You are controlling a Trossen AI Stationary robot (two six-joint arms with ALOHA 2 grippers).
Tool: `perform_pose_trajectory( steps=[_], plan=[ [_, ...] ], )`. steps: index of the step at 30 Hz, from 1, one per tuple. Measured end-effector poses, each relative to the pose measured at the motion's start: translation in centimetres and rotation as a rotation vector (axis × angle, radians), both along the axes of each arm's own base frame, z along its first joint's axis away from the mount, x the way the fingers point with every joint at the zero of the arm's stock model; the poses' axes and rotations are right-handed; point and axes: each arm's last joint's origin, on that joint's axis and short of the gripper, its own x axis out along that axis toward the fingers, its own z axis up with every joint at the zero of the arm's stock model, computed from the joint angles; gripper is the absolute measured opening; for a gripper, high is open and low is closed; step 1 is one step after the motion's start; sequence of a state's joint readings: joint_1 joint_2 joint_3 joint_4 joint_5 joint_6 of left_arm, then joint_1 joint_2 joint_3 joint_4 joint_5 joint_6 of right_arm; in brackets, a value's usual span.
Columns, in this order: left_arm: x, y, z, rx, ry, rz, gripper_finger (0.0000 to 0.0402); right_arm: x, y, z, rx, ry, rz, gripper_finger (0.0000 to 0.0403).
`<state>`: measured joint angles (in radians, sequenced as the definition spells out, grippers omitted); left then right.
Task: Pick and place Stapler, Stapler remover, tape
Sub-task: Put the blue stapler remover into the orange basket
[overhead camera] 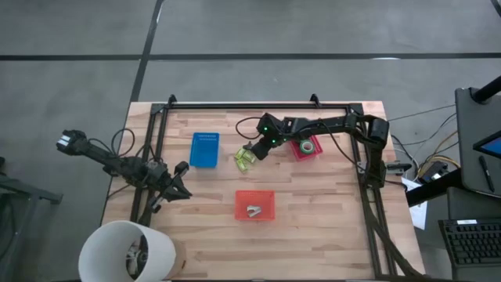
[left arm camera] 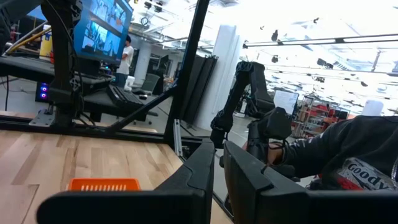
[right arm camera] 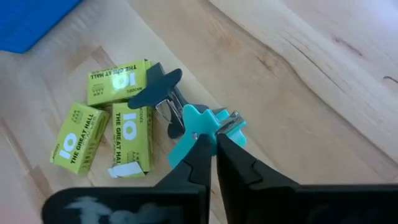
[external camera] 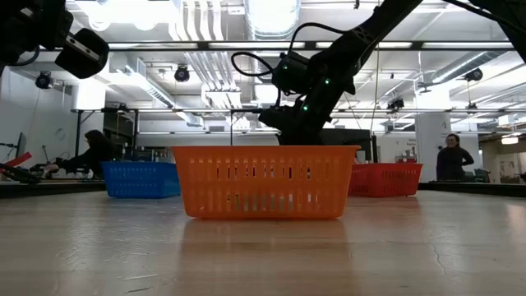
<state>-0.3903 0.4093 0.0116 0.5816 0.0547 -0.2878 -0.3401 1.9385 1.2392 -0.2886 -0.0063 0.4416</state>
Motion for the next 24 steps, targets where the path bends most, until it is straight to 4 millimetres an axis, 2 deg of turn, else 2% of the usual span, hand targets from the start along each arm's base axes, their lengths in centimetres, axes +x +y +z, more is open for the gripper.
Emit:
perform_pose_trajectory(
  steps=[5, 11, 17, 24],
  plan=[
    [0.0, 0.0, 0.0, 0.0, 0.0, 0.0, 0.0039, 0.0, 0.3, 0.4, -0.009, -0.003, 0.009, 0.001],
    [0.0, 0.0, 0.0, 0.0, 0.0, 0.0, 0.0039, 0.0, 2.6, 2.4, -0.034, -0.029, 0.08, 0.0008],
    [0.0, 0.0, 0.0, 0.0, 0.0, 0.0, 0.0039, 0.3, 6.2, 4.5, -0.078, -0.075, 0.217, 0.0008],
    [0.0, 0.0, 0.0, 0.0, 0.0, 0.0, 0.0039, -0.2, 12.4, 6.3, -0.103, -0.075, 0.441, 0.0008]
  ],
)
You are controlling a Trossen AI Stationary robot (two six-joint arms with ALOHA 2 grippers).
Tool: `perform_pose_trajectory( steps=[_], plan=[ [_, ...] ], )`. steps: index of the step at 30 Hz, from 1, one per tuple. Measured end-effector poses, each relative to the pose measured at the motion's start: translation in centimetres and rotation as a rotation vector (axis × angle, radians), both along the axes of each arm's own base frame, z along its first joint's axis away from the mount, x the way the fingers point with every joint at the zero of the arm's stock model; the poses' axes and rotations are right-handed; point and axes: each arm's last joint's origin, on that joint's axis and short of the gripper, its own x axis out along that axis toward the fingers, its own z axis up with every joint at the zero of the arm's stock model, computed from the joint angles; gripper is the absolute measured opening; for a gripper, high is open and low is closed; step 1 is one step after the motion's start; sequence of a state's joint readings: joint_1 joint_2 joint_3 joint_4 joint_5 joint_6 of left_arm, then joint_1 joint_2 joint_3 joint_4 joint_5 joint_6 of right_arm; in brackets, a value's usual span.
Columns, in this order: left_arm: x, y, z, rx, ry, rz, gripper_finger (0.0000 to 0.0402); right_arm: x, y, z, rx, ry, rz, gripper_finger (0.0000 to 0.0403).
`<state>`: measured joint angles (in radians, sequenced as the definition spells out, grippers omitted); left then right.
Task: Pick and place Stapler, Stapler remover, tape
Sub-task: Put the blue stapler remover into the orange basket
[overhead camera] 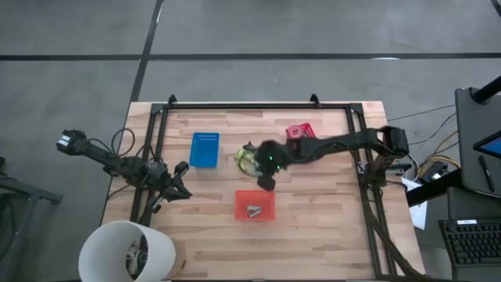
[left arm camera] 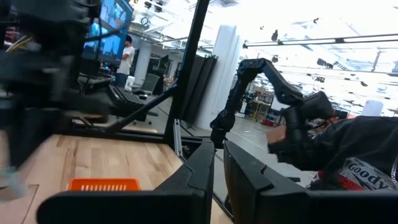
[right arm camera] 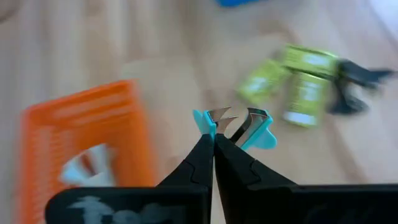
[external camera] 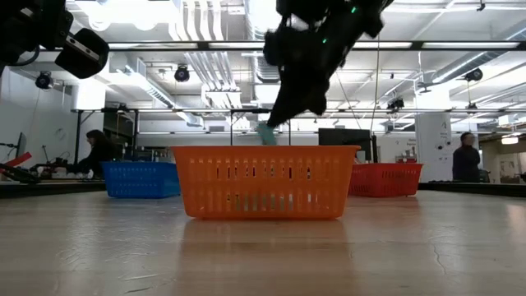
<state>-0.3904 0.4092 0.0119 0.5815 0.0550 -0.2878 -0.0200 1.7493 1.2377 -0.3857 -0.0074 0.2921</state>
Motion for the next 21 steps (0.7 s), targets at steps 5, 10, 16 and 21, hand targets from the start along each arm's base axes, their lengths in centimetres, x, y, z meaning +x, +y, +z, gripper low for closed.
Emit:
perform_pose_trajectory(
  steps=[5, 10, 16, 21],
  plan=[
    [0.0, 0.0, 0.0, 0.0, 0.0, 0.0, 0.0039, -0.2, 4.7, 1.9, -0.022, -0.069, 0.157, 0.0008],
    [0.0, 0.0, 0.0, 0.0, 0.001, 0.0, 0.0039, -0.2, 7.5, 2.4, -0.017, -0.086, 0.231, 0.0008],
    [0.0, 0.0, 0.0, 0.0, 0.0, 0.0, 0.0039, 0.0, 8.6, 0.9, 0.001, -0.035, 0.22, 0.0008],
    [0.0, 0.0, 0.0, 0.0, 0.0, 0.0, 0.0039, 0.5, 8.6, -1.0, 0.019, 0.024, 0.187, 0.0008]
  ],
)
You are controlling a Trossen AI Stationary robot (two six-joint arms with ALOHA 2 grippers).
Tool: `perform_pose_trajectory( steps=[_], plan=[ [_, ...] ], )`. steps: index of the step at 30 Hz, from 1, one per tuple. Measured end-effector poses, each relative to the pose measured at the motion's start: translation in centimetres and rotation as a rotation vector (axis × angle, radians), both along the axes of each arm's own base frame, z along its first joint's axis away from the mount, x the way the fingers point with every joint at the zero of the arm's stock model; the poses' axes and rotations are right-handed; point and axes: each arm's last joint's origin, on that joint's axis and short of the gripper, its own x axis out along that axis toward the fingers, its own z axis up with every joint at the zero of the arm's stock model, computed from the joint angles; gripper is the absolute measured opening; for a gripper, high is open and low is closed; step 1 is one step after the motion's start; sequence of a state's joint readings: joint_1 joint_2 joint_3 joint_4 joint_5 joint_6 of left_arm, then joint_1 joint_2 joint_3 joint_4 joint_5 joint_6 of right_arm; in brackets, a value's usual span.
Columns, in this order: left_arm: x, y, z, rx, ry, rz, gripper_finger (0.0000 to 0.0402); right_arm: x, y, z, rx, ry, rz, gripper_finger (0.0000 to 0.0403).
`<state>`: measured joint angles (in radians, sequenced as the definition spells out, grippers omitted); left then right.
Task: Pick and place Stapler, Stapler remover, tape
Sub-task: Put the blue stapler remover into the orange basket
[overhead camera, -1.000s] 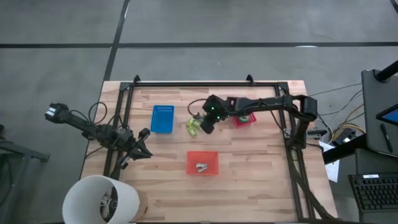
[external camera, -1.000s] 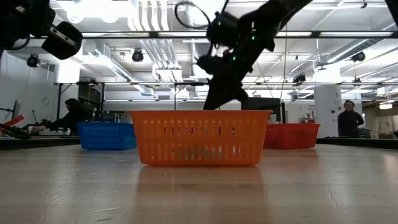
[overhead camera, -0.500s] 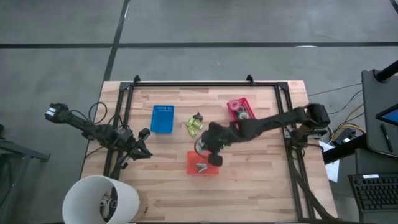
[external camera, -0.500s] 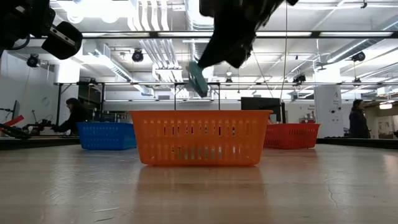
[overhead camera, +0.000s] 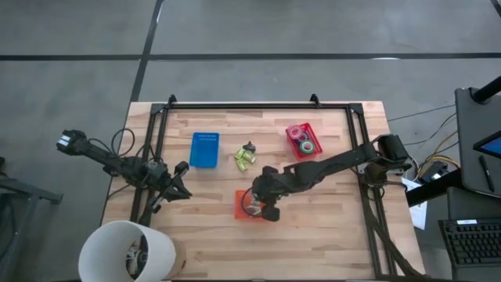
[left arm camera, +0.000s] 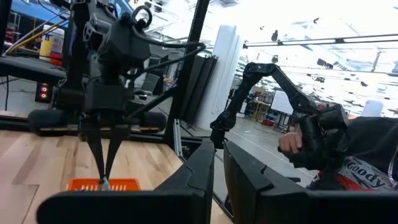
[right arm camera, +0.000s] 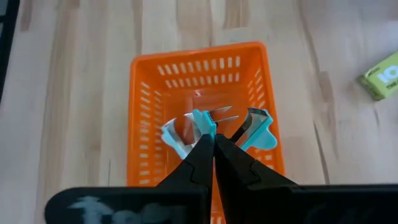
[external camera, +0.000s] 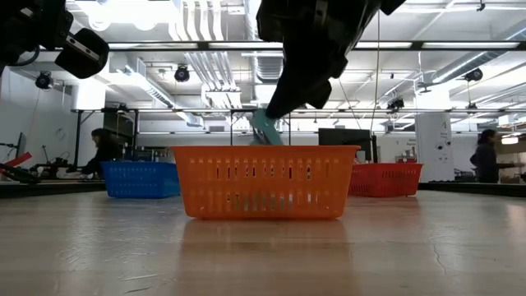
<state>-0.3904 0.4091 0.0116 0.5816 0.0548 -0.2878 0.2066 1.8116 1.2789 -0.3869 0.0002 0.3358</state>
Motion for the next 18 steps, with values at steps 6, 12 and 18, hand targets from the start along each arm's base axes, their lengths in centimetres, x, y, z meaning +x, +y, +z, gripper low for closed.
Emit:
perform_pose_trajectory(
  steps=[6, 12, 18],
  plan=[
    [0.0, 0.0, 0.0, 0.0, 0.0, 0.0, 0.0039, 0.06, 0.05, -0.2, 0.001, 0.005, 0.0, 0.0008],
    [0.0, 0.0, 0.0, 0.0, 0.0, 0.0, 0.0039, 0.07, 0.03, -0.19, 0.002, 0.004, -0.002, 0.0008],
    [0.0, 0.0, 0.01, 0.0, 0.0, 0.0, 0.0039, 0.02, 0.02, -0.29, 0.004, 0.008, -0.005, 0.0008]
  ],
)
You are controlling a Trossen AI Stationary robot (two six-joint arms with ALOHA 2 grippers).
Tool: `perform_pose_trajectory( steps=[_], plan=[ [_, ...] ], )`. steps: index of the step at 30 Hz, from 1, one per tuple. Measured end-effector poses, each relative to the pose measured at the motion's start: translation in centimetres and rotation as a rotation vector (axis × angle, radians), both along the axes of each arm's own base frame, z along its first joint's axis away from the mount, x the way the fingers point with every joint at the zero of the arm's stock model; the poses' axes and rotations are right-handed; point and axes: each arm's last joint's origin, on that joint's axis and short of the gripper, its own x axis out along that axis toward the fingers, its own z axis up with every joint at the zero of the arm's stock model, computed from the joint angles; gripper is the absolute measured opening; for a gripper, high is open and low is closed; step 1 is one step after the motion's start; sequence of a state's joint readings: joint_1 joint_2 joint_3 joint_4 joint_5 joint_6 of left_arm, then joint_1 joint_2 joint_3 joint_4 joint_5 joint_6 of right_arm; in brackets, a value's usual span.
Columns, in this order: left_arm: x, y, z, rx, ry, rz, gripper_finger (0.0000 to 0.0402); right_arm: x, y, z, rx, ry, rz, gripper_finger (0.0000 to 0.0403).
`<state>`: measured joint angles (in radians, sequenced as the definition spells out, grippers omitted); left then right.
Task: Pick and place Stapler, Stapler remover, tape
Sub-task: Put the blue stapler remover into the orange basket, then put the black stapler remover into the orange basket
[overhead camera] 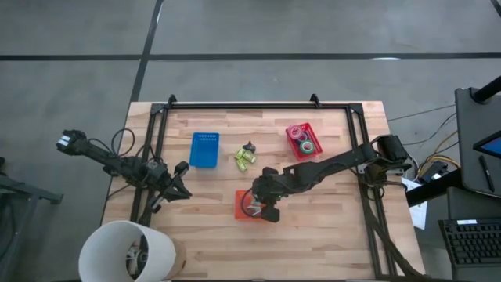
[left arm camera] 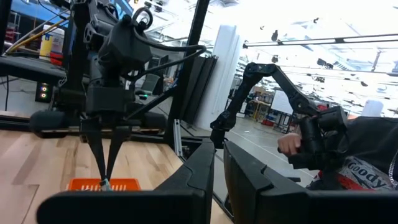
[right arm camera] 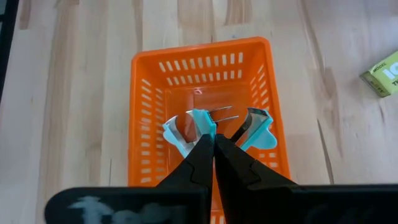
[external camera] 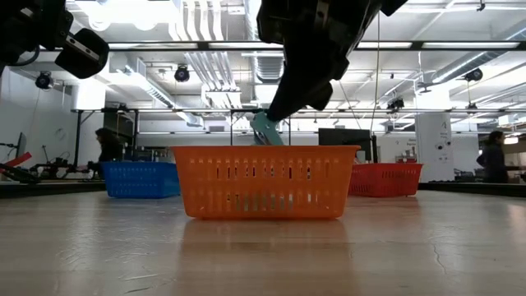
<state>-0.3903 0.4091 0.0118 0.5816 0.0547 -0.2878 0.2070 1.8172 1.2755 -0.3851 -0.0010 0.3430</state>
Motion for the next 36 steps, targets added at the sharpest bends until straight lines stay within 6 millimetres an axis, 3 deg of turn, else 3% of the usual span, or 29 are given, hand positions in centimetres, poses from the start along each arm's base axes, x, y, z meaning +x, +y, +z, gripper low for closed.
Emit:
perform_pose_trajectory(
  steps=[16, 24, 31, 36],
  plan=[
    [0.0, 0.0, 0.0, 0.0, 0.0, 0.0, 0.0039, -0.2, -0.1, -0.7, 0.026, 0.004, -0.041, 0.0011],
    [0.0, 0.0, 0.0, 0.0, 0.0, 0.0, 0.0039, -0.2, -0.2, -0.7, 0.029, 0.004, -0.055, 0.0065],
    [0.0, 0.0, 0.0, 0.0, 0.0, 0.0, 0.0039, 0.6, -0.9, 0.5, -0.148, -0.069, -0.038, 0.011],
    [0.0, 0.0, 0.0, 0.0, 0.001, 0.0, 0.0039, 1.2, -2.9, 1.3, -0.394, -0.135, -0.183, 0.0119]
  ],
)
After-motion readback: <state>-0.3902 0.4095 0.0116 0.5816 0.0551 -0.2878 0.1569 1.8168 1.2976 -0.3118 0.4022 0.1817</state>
